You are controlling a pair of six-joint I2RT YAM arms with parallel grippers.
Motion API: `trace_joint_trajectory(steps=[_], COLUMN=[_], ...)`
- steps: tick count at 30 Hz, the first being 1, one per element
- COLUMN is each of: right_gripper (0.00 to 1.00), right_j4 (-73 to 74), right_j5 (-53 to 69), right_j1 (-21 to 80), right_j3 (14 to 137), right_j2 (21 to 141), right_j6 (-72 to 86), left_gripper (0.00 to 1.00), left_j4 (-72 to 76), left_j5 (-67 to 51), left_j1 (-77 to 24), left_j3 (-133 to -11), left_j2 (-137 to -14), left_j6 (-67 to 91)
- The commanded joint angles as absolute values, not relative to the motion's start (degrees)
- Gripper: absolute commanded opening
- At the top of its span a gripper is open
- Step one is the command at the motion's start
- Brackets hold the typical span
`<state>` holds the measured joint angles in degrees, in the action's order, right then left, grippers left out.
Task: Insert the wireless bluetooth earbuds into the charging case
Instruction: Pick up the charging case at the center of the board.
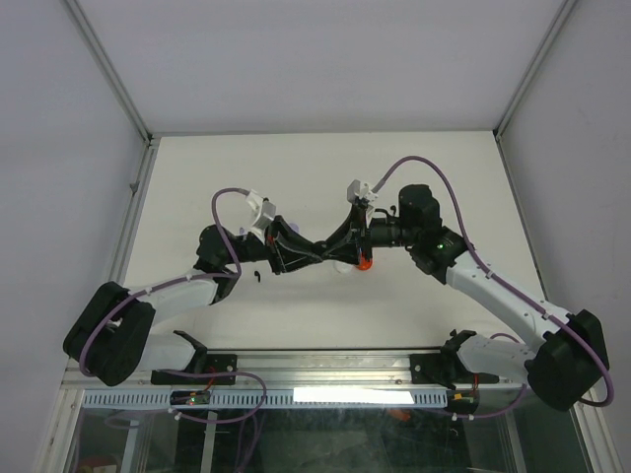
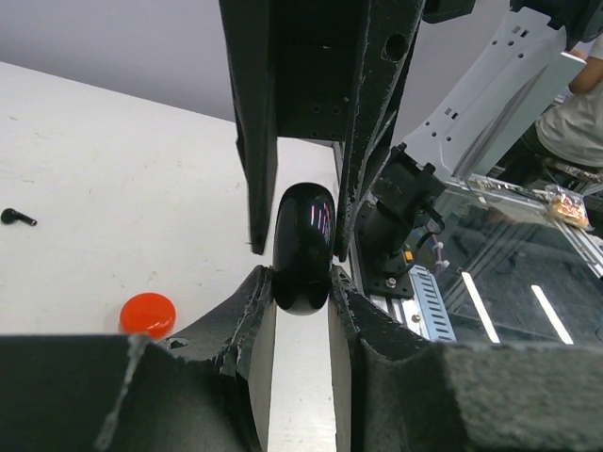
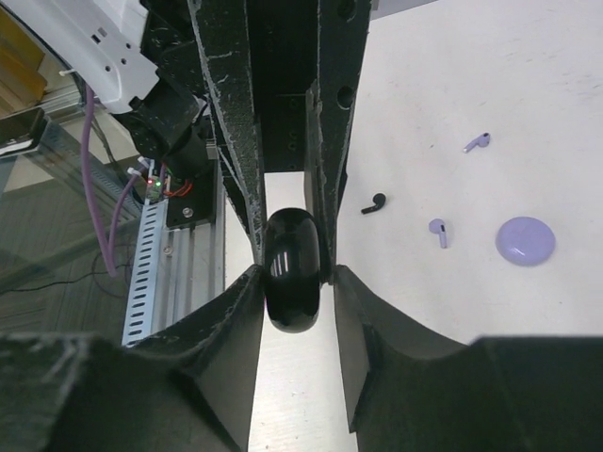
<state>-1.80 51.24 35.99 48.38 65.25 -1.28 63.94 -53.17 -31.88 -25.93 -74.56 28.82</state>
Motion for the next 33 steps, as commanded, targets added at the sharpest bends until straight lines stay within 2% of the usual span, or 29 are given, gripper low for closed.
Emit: trace_joint_trajectory(steps=[1,10,17,28,30,33], right_gripper=[0.4,0.42,0.35,0.34,0.29,0.13], right_j4=[-3.2,-2.2,-2.8,-3.1,-3.0,-3.1], right_j5=[48.6,50.4,52.6,54.5,55.0,55.3], right_j1=[36.1,36.2,36.1,36.1,36.2,36.1], right_j3=[49.7,50.5,50.7,51.2,51.2,51.4], right_j2=[62.6,63.1,63.9,64.5,64.9,65.0], right_j6=[-2.2,-2.5,-2.5,-2.6,-2.6,-2.7], left_gripper=[0.0,0.0,0.0,0.0,0.0,0.1], left_j4=[60.0,52.2,49.2,45.9,45.9,46.3], left_j5=[-54.9,-54.8,-54.7,-55.7,-55.7,-54.8], left_j1=[-32.2,-32.2,-32.3,-32.3,-32.3,-32.3], left_j3=[-28.2,-29.6,-30.8,-32.0,-32.1,-31.9], left_j2=[-71.2,-67.8,-68.2,-68.3,-68.1,-67.9], left_j6=[24.4,20.8,19.9,18.6,18.6,19.1])
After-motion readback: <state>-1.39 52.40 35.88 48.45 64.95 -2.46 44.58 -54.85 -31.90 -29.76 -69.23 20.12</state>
